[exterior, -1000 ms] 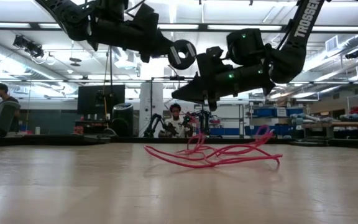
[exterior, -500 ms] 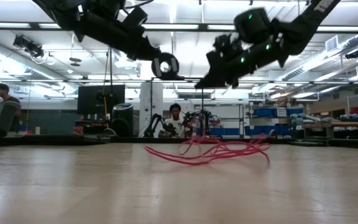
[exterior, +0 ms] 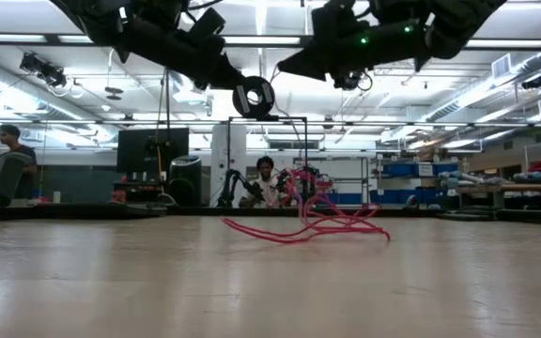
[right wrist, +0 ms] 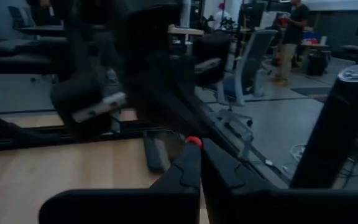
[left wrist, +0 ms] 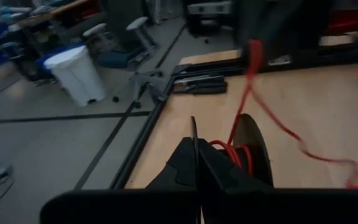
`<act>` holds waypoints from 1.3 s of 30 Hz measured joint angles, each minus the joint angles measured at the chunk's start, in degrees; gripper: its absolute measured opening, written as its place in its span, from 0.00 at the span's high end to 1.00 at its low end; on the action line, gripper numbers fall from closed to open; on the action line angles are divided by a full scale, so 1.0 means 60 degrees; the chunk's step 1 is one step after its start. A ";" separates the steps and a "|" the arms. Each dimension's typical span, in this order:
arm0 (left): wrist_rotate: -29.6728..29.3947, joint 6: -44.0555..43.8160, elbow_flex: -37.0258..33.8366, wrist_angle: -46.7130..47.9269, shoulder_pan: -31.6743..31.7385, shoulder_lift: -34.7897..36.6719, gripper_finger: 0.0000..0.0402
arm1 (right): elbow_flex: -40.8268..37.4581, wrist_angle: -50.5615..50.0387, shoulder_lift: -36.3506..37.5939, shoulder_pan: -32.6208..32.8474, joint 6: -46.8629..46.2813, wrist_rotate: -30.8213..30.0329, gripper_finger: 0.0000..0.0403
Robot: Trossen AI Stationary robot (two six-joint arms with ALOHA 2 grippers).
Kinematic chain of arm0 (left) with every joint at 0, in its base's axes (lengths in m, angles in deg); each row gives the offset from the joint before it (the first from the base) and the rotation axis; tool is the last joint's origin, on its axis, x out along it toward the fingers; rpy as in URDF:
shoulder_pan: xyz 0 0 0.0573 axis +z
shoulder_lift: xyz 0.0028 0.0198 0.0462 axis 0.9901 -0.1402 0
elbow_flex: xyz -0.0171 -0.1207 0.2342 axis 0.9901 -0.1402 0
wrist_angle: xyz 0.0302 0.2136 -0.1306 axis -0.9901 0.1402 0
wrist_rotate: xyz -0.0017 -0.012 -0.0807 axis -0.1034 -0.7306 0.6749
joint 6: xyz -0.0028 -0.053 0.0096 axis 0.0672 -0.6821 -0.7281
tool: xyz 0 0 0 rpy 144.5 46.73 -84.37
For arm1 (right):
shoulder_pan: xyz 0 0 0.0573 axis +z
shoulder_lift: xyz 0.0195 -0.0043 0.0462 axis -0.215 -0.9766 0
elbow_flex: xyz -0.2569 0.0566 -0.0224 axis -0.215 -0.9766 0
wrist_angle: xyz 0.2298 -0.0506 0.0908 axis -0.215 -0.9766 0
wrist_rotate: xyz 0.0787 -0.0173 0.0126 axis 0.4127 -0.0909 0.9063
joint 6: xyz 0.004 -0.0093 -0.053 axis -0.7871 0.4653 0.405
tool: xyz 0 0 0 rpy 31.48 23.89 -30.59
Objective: Coil cords
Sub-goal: Coil the red wire onto the spool
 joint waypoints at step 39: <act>-0.0453 -0.1582 -0.0018 -0.1700 -0.0384 -0.0723 1.00 | 0.1539 -0.2592 -0.2384 0.0060 -0.0589 -0.0048 0.83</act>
